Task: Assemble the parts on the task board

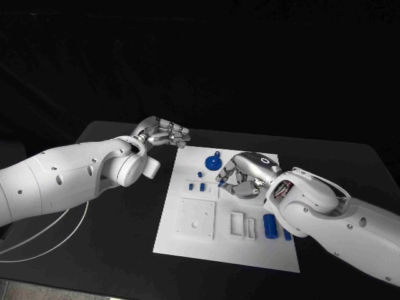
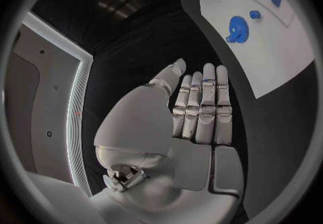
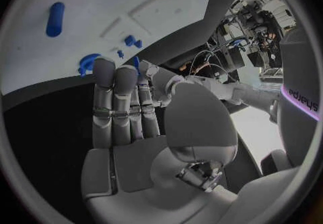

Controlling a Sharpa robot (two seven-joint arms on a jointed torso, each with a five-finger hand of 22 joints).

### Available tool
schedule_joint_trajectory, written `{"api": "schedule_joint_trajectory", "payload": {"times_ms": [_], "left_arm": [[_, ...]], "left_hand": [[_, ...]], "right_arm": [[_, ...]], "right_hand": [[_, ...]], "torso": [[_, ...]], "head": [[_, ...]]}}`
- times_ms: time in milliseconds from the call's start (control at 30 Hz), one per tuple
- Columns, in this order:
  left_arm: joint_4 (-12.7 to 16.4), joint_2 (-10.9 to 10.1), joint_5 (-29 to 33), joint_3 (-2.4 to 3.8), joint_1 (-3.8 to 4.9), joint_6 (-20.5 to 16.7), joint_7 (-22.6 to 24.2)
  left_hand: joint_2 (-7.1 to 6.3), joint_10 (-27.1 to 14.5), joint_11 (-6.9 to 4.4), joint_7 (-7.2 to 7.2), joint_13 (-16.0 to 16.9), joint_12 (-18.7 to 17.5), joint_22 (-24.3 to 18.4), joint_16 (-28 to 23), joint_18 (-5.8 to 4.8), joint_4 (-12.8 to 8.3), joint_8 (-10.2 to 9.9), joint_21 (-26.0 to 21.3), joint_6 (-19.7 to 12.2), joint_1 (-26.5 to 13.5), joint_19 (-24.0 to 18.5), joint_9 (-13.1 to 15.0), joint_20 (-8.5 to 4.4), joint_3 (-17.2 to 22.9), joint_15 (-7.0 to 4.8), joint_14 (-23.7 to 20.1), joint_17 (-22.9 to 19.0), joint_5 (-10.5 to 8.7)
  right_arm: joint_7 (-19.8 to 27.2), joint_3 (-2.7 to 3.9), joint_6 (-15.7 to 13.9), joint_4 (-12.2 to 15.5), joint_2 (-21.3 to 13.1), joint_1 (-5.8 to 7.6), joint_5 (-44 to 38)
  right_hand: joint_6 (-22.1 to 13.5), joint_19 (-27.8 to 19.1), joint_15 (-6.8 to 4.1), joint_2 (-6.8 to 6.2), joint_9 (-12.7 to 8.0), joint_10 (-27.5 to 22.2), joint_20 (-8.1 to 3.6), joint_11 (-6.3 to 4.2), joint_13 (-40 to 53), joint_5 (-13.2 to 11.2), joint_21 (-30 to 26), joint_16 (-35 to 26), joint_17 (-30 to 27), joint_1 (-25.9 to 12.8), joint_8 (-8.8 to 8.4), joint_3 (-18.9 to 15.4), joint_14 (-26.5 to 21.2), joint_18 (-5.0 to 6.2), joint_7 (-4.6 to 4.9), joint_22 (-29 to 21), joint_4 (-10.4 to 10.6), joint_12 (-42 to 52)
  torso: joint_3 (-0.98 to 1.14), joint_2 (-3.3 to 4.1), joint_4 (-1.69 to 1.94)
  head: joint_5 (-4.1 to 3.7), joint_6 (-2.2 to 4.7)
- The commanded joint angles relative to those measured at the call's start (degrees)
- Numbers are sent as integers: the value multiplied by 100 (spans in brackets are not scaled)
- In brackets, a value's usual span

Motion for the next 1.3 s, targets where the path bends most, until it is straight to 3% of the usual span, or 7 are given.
{"api": "schedule_joint_trajectory", "payload": {"times_ms": [33,167,400,767,1300], "left_arm": [[47,29,172,4,12,-98,158],[79,39,195,3,12,-98,173],[112,47,206,2,11,-97,193],[171,47,210,2,11,-98,227],[203,28,168,1,11,-48,226]], "left_hand": [[52,-9,-22,6,-2,20,5,-20,-9,-24,-11,25,29,1,23,2,12,-11,1,-58,-6,-9],[52,-9,-22,6,-2,20,5,-20,-9,-24,-11,25,29,1,23,2,12,-11,1,-58,-6,-9],[67,-2,-24,4,-2,21,16,-20,-10,-38,-12,25,36,0,13,1,13,-13,2,-67,-8,-7],[69,-2,-24,4,-2,21,18,-20,-10,-40,-12,25,37,-1,11,1,13,-13,2,-69,-8,-7],[90,-3,-23,4,-2,20,114,-18,18,-66,-12,61,41,13,55,1,3,-35,-1,-68,-9,-6]], "right_arm": [[-16,-133,52,41,75,-11,-516],[-52,-346,93,79,149,-15,-697],[-100,-535,122,81,256,-48,-920],[-222,-707,156,-60,406,-98,-1205],[-287,-792,173,-179,456,-107,-1326]], "right_hand": [[19,52,-31,21,5,55,5,-21,10,-30,-44,13,-4,24,25,-28,-1,71,6,12,-6,35],[21,82,-28,34,4,54,9,-21,10,-35,-140,23,-5,2,25,-18,-3,75,6,107,-41,34],[23,91,-28,32,5,55,8,-21,10,-34,-158,23,-7,3,25,-18,-4,73,6,136,-41,35],[32,125,-29,25,7,62,6,-23,8,-53,-220,38,-13,-3,26,10,-2,72,3,236,-54,34],[36,139,-34,20,7,65,3,-22,8,-67,-274,45,-25,-8,26,34,-5,74,2,291,-60,33]], "torso": [[4,2,7],[10,5,1],[8,4,-3],[5,5,3],[8,3,2]], "head": [[41,-43],[81,-63],[127,-112],[248,-173],[278,-197]]}}
